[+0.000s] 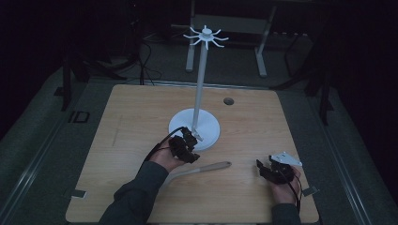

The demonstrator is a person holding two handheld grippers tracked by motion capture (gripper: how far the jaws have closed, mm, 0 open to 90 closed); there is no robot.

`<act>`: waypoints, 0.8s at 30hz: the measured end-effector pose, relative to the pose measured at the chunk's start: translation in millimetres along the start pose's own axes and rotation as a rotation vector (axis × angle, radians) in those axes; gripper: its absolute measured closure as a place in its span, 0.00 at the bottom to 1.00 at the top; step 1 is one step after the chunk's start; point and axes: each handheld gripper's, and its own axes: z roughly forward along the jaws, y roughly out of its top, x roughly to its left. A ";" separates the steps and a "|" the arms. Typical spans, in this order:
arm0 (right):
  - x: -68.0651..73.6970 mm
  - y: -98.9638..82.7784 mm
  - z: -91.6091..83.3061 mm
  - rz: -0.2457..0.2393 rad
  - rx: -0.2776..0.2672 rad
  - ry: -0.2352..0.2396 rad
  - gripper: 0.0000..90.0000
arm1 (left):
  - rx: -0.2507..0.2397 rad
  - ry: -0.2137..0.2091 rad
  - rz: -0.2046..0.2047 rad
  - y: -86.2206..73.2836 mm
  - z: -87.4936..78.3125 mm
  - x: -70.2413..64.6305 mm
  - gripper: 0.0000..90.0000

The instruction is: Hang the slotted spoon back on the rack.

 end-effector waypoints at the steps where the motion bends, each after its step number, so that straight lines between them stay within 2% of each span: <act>1: 0.1 0.0 0.0 0.001 0.000 0.000 0.46 | 0.005 -0.002 0.001 0.2 0.8 -0.2 0.65; 10: 0.0 -0.1 -0.1 0.001 0.000 0.002 0.45 | 0.033 -0.008 0.009 1.2 7.9 -1.4 0.65; 24: 0.1 -0.2 -0.3 0.000 0.001 0.003 0.45 | 0.114 -0.036 0.036 3.2 22.4 -7.2 0.68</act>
